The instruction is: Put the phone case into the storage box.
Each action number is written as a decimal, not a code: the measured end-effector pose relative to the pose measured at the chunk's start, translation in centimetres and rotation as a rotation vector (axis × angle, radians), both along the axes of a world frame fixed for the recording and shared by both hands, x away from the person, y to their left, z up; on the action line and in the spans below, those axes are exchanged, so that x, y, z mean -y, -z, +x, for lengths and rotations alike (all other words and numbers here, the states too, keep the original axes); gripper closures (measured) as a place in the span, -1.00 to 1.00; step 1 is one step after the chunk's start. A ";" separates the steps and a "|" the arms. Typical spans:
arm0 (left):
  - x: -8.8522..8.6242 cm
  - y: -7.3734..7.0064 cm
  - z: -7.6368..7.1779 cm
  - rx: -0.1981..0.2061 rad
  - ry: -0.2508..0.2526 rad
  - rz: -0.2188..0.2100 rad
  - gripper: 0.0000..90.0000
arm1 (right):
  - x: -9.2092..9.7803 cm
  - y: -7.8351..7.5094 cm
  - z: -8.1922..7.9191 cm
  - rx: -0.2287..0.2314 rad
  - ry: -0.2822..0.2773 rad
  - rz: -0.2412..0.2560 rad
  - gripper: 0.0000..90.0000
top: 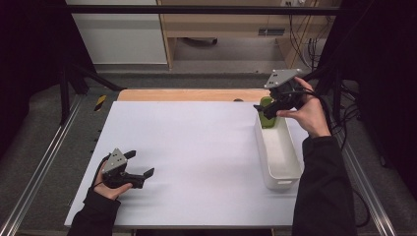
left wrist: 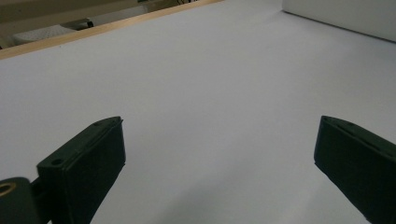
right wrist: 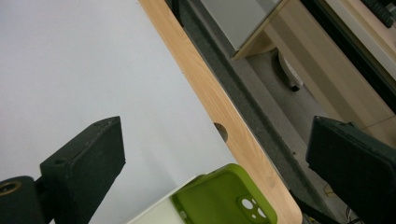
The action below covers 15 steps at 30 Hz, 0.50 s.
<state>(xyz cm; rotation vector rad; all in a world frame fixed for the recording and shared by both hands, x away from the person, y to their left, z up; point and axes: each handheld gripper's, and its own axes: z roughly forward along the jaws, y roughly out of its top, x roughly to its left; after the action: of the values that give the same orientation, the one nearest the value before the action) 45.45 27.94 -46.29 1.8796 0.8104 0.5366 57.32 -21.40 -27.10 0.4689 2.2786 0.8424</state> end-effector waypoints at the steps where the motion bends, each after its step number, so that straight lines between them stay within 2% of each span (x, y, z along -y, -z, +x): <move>1: 0.0 0.0 0.0 0.000 -0.001 -0.001 -0.96 | 0.1 0.1 -0.4 0.005 0.007 0.026 -0.89; 6: 0.0 -0.1 -0.1 0.005 0.002 -0.004 -0.96 | 0.9 0.6 -1.9 -0.003 0.038 0.170 -0.90; 7: 0.0 -0.1 -0.1 0.006 0.003 -0.005 -0.96 | 1.0 0.8 -2.4 -0.005 0.052 0.216 -0.91; 11: 0.0 -0.1 -0.1 0.006 0.006 -0.010 -0.96 | 1.5 1.3 -3.5 0.004 0.078 0.289 -0.91; 13: 0.0 -0.1 -0.1 0.006 0.005 -0.010 -0.96 | 1.7 1.6 -4.2 0.018 0.074 0.304 -0.91; 15: 0.0 -0.2 -0.1 0.008 0.006 -0.011 -0.96 | 1.9 1.8 -4.9 0.024 0.069 0.340 -0.91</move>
<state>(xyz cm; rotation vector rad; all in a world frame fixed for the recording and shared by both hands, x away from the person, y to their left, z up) 45.31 27.91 -46.13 1.8680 0.8006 0.5348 52.46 -23.31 -28.85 0.6794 2.0893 1.1987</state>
